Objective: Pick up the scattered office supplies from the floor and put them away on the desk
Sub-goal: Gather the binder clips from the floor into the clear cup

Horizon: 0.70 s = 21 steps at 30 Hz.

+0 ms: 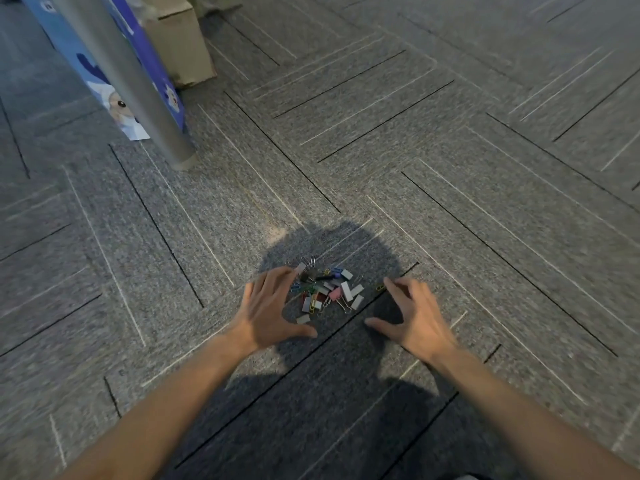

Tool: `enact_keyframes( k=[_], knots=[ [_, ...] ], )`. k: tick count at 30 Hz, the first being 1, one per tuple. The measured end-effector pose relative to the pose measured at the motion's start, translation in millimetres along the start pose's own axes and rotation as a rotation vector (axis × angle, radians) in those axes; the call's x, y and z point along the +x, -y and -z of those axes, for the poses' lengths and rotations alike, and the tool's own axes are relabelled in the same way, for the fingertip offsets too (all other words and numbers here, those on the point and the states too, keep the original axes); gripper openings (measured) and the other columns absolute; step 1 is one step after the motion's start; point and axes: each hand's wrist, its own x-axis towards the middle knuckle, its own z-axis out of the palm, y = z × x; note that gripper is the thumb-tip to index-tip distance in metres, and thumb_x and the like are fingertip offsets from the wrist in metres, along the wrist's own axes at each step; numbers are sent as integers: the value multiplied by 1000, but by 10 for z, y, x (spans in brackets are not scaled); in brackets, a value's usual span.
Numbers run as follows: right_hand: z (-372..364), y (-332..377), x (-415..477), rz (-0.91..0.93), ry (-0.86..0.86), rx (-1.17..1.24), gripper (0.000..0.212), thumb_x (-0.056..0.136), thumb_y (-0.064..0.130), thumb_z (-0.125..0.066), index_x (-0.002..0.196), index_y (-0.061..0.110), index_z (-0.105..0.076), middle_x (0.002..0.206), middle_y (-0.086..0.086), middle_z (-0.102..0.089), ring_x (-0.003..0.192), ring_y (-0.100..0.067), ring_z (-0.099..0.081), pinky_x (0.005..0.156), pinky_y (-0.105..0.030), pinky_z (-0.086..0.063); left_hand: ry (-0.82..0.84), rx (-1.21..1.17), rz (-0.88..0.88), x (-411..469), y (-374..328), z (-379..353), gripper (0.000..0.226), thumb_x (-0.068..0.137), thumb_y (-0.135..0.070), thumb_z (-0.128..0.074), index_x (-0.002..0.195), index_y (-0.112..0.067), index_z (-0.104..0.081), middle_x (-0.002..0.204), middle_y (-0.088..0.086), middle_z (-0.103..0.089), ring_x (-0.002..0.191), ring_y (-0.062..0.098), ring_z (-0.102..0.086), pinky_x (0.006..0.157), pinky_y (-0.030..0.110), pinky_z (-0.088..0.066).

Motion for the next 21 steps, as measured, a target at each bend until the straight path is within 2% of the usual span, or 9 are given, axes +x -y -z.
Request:
enact_keyframes(
  k=[1,3,6,8,10,12,14,18,21],
  knots=[
    [11,46,54,-5,61,-18,112,67,91,-32,152,19,-24,139,-4,-30,122,-18,-34,104,-39,-39,28,44,17,-12,25,7,125,50,-98,-28,149,-21,-14,142,-1,-27,127,17,-29,110,40,-23],
    [16,142,167,10,147,-70,121,61,94,-36,154,23,-8,144,-4,-19,126,-19,-26,107,-39,-36,17,92,24,-10,57,-21,128,50,-98,-21,148,-17,-18,134,1,-33,121,18,-34,107,39,-26],
    [1,303,331,113,201,-161,120,62,95,-26,154,23,-2,146,-3,-14,129,-23,-23,109,-45,-35,-1,79,-10,70,36,-42,114,60,-93,-29,146,-17,-26,131,-2,-39,121,19,-39,103,38,-29],
    [-46,393,448,215,180,-188,118,65,95,-14,155,19,-7,146,-7,-19,128,-26,-26,110,-47,-33,30,18,-7,148,7,-41,103,67,-81,-48,146,-20,-24,133,-4,-39,124,17,-37,103,36,-27],
    [-94,459,571,314,140,-144,109,73,88,-22,153,16,-17,142,-13,-31,125,-32,-35,105,-49,-39,40,-48,26,246,-13,-6,99,69,-73,-58,145,-21,-22,133,-4,-41,126,17,-37,102,35,-26],
    [-121,498,669,398,95,-103,95,79,75,-43,150,14,-28,135,-14,-40,119,-34,-43,96,-48,-47,43,-66,42,322,-8,17,96,71,-69,-60,145,-20,-22,134,-3,-42,127,18,-37,102,36,-26],
    [-119,524,722,434,67,-81,81,82,62,-55,145,14,-39,129,-12,-44,113,-32,-48,88,-45,-52,38,-41,15,350,0,27,89,74,-67,-60,143,-22,-27,130,-3,-44,124,18,-38,100,36,-27],
    [-107,527,793,420,64,-57,61,83,56,-62,128,16,-52,118,-4,-51,107,-24,-51,81,-40,-54,-33,21,-64,327,41,4,69,77,-66,-57,132,-28,-40,119,-7,-47,114,16,-42,97,35,-31],
    [-153,549,798,459,1,-63,52,83,58,-57,108,13,-57,102,-1,-58,92,-20,-49,79,-36,-49,-112,13,-94,302,68,-48,56,78,-62,-58,120,-26,-47,117,-4,-45,110,16,-42,95,35,-36]
  ],
)
